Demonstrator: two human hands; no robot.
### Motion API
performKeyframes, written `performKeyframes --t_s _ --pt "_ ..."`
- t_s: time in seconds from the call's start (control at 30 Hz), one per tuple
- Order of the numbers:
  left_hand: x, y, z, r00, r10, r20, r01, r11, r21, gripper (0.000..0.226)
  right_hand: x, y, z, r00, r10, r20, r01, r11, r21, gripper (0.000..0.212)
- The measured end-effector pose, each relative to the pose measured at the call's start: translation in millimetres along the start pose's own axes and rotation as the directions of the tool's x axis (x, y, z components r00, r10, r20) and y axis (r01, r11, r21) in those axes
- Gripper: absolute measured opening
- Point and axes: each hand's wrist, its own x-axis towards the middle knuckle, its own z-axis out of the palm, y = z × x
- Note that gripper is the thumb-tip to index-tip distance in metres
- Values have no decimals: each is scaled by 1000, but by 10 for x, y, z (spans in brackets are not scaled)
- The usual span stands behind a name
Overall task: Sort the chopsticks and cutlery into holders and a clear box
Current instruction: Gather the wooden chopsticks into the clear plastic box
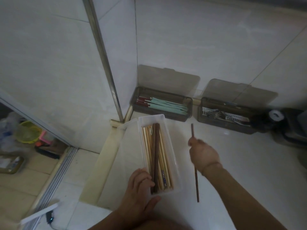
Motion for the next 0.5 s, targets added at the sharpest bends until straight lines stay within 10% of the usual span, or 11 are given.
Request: performKeyframes --t_s 0.1,0.2,0.4,0.5 --pt "22 28 -15 1000 -16 -12 16 1000 -22 39 54 -171 -468 954 66 -293 72 897 436 14" --pt "43 49 -56 999 -28 -17 26 994 -102 40 6 -556 -672 976 -18 -218 159 745 647 25" --pt "2 24 -254 959 -281 30 278 921 -274 54 120 -1032 -212 965 -247 92 167 844 510 21" --pt "29 -4 -322 831 -549 -94 508 816 -277 50 178 -1098 -34 953 -230 199 128 896 424 25"
